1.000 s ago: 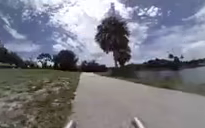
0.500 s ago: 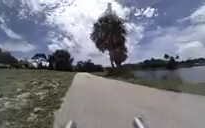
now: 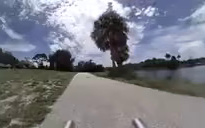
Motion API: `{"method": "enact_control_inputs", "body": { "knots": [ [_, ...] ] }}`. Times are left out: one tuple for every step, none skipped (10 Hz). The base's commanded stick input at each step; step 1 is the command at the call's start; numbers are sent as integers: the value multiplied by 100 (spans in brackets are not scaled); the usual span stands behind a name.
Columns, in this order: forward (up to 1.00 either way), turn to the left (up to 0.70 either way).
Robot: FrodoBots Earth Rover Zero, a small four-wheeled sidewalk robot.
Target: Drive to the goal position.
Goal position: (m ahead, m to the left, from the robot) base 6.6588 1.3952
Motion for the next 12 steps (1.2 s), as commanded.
{"method": "enact_control_inputs", "body": {
  "knots": [
    [85, 0],
    [85, 0],
    [85, 0],
    [85, 0],
    [85, 0],
    [85, 1],
    [85, 2],
    [85, 3],
    [85, 7],
    [85, 31],
    [85, 33],
    [85, 27]
  ]
}}
